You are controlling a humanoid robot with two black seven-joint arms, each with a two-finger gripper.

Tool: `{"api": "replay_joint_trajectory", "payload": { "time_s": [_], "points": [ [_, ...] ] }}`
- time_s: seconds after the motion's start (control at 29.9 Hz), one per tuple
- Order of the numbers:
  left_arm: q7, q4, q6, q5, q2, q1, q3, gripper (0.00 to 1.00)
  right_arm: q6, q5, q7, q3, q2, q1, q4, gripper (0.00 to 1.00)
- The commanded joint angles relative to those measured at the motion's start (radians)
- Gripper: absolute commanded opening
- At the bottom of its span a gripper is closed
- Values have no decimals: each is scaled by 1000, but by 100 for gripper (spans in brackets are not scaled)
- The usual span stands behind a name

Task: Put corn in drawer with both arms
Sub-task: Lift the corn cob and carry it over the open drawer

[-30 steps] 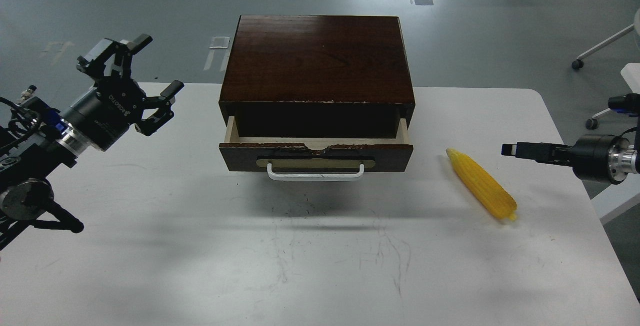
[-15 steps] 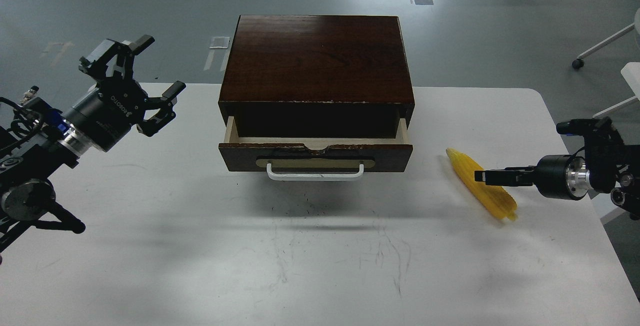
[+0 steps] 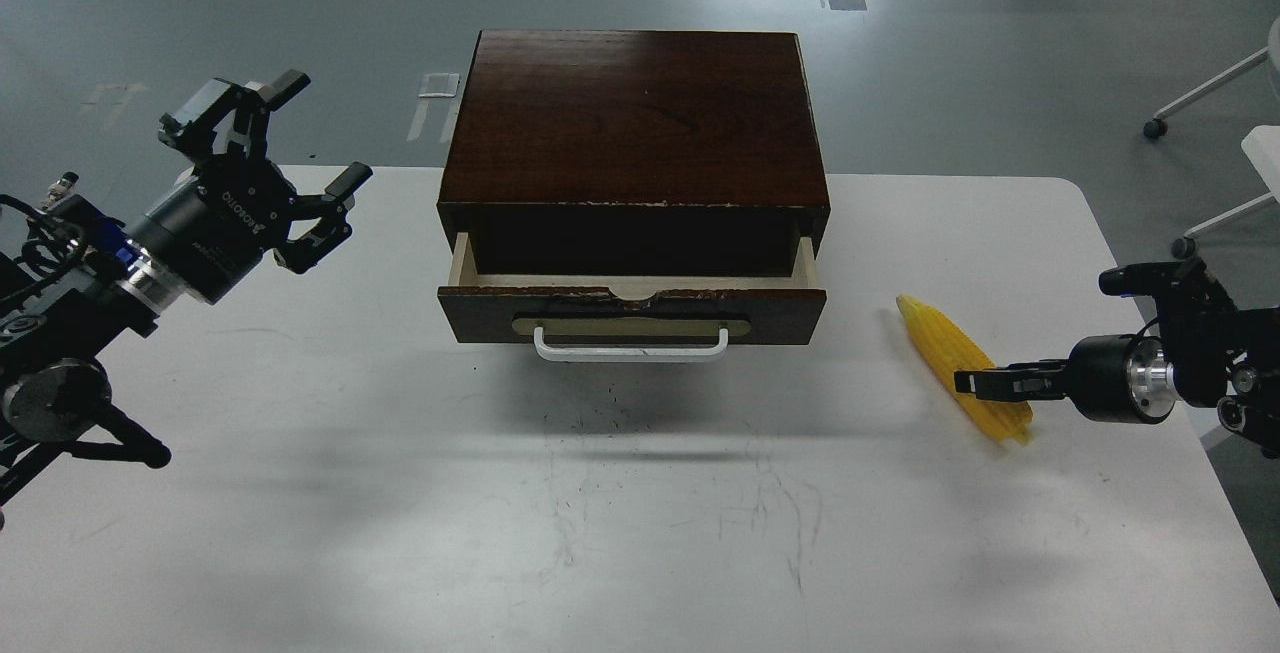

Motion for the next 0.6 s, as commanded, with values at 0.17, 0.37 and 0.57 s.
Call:
{"api": "replay_joint_trajectory", "payload": {
  "time_s": [0.17, 0.37, 0.57],
  "points": [
    [0, 0, 0, 0, 1, 0, -15, 99, 1, 2, 0, 2, -120, 278, 157, 0],
    [0, -5, 0, 0, 1, 0, -20, 99, 16, 2, 0, -33, -127, 570, 239, 0],
    [0, -6, 0, 0, 7, 0, -27, 99, 16, -3, 0, -201, 23, 791, 295, 0]
  ]
}}
